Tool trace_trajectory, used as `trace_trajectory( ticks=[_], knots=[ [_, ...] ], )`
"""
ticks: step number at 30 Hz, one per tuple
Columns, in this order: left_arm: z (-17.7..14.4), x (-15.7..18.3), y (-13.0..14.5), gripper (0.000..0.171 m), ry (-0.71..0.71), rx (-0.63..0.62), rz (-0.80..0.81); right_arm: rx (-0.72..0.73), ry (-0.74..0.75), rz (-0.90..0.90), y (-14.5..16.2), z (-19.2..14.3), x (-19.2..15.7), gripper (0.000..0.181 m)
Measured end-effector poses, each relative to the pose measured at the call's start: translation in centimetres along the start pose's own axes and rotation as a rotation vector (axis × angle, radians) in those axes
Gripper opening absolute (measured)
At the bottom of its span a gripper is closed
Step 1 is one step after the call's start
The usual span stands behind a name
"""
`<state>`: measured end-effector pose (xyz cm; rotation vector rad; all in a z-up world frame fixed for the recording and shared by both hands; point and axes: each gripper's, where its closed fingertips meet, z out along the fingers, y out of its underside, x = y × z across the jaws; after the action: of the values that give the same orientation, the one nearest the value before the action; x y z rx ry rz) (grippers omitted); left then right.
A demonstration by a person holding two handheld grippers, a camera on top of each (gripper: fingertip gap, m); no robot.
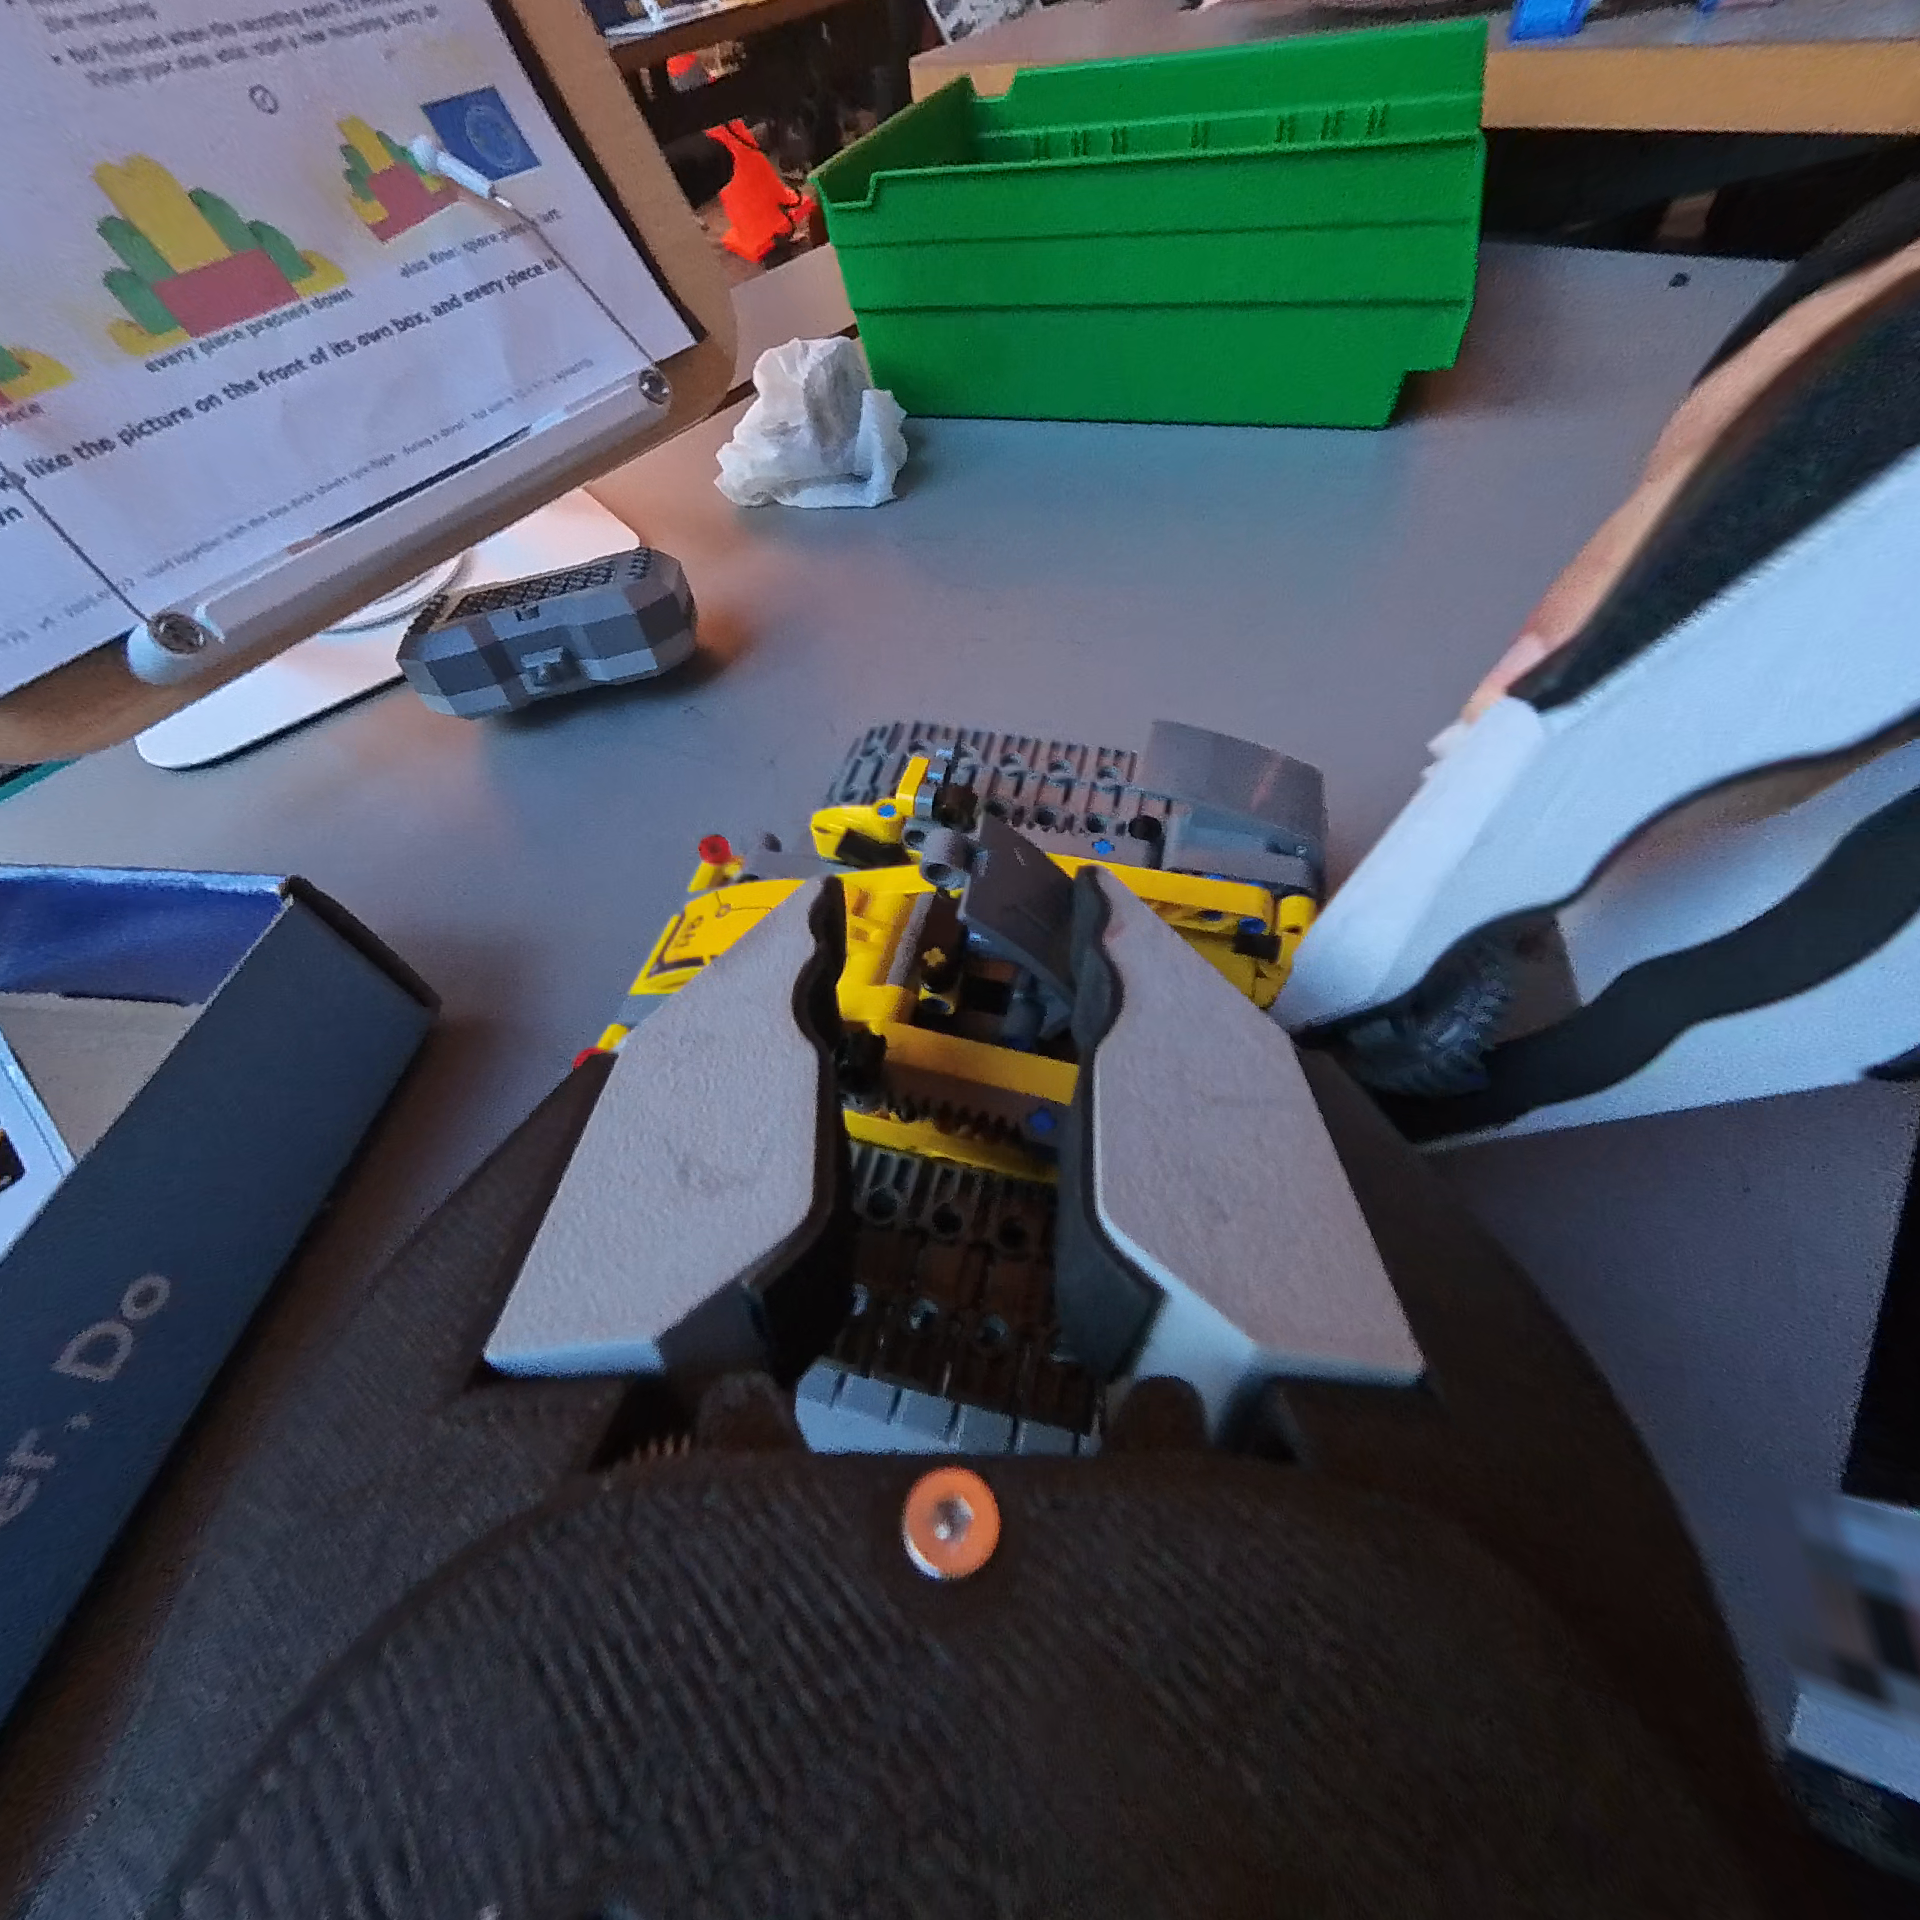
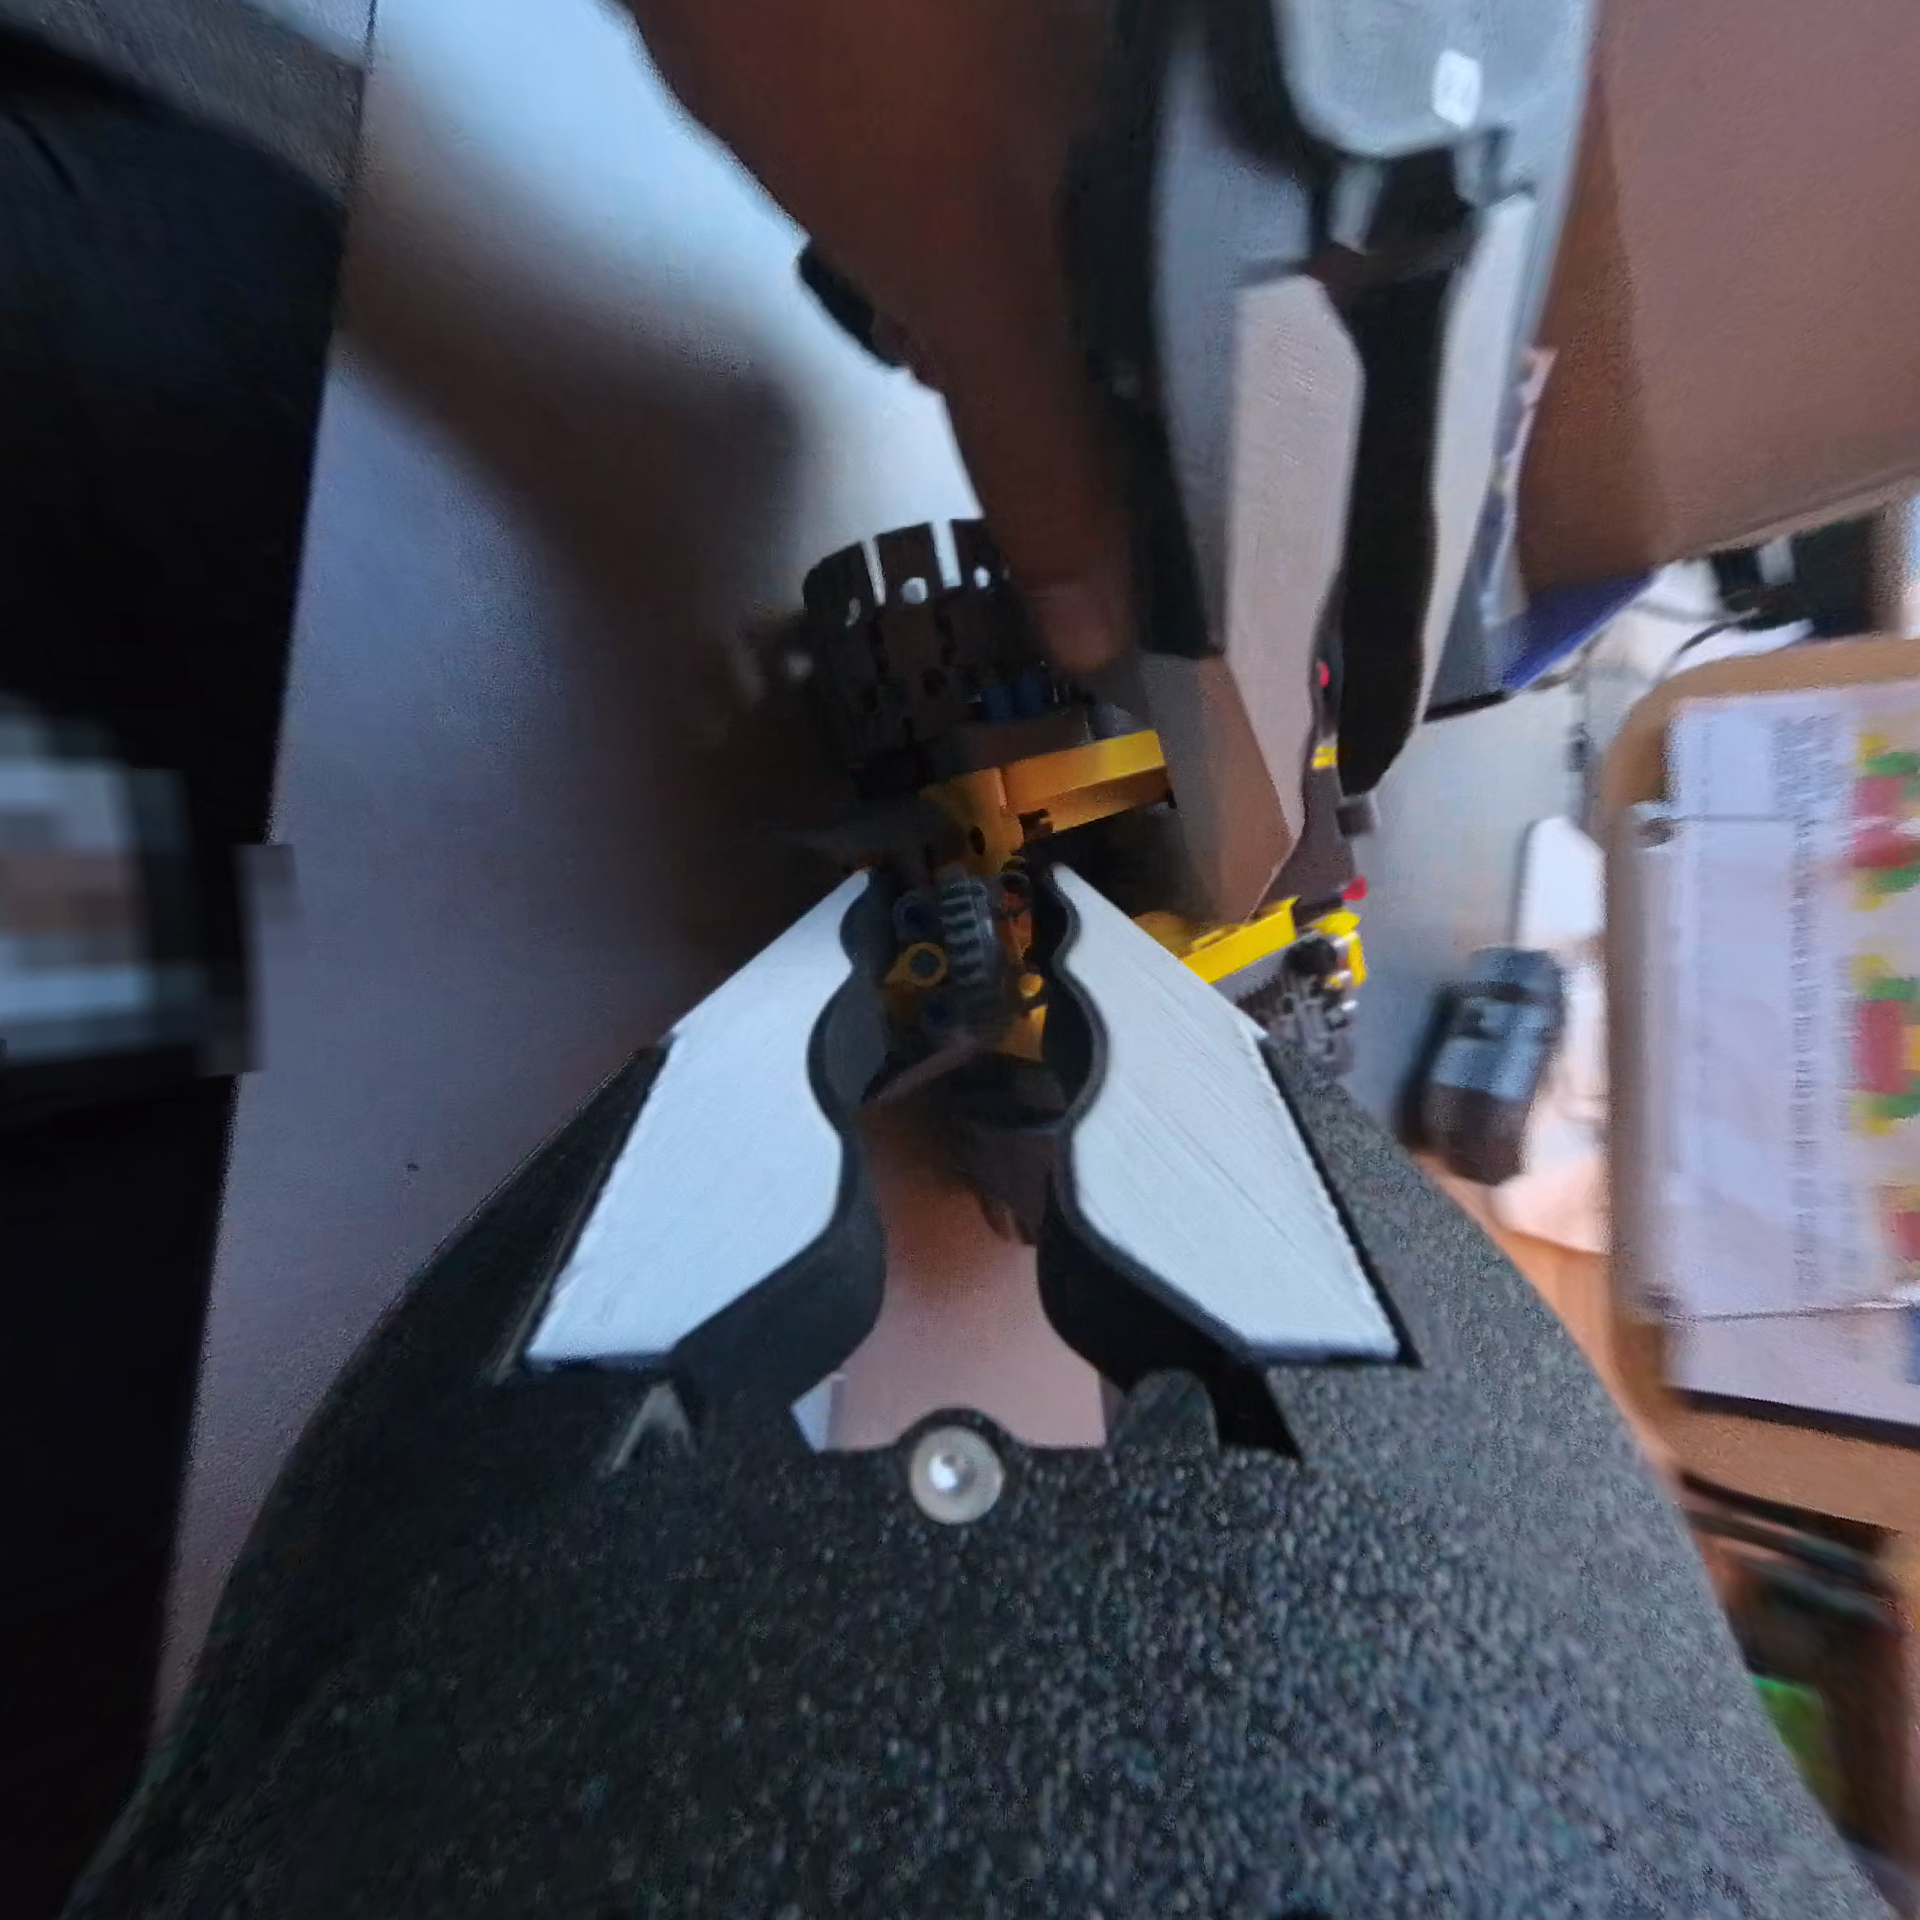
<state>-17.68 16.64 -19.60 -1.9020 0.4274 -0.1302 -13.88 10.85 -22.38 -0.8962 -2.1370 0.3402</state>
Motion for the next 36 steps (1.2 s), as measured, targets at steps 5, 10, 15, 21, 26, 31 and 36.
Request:
trace_trajectory(
  ticks=[5, 10, 15, 21, 26, 31, 36],
  knots=[
    [0.1, -0.1, 0.0, 0.041, 0.004, 0.015, -0.060, 0.177, -0.153, 0.344, -0.2, -0.4, 0.2, 0.027],
    [-0.5, 0.2, 0.0, 0.030, 0.040, 0.020, -0.075, 0.188, -0.155, 0.301, 0.7, -1.0, 0.7, 0.028],
    [-0.6, -0.9, 0.2, 0.021, -0.030, -0.006, -0.039, 0.066, 0.212, -0.113, 0.6, -2.9, 2.1, 0.000],
    [-0.7, -0.8, 0.2, 0.022, -0.027, -0.006, -0.034, 0.055, 0.128, 0.059, 1.8, -3.7, 2.6, 0.009],
    [-0.9, -0.8, 0.2, 0.023, -0.031, -0.008, -0.053, 0.125, -0.057, 0.585, 1.8, -3.6, 2.6, 0.054],
    [-1.0, -0.8, 0.3, 0.023, -0.039, -0.012, -0.056, 0.119, 0.015, 0.685, 2.4, -1.5, 2.5, 0.047],
    [-1.4, -1.0, 0.4, 0.022, -0.065, 0.000, -0.025, 0.275, -0.015, 0.826, 1.6, -1.1, 2.8, 0.028]
  ],
)
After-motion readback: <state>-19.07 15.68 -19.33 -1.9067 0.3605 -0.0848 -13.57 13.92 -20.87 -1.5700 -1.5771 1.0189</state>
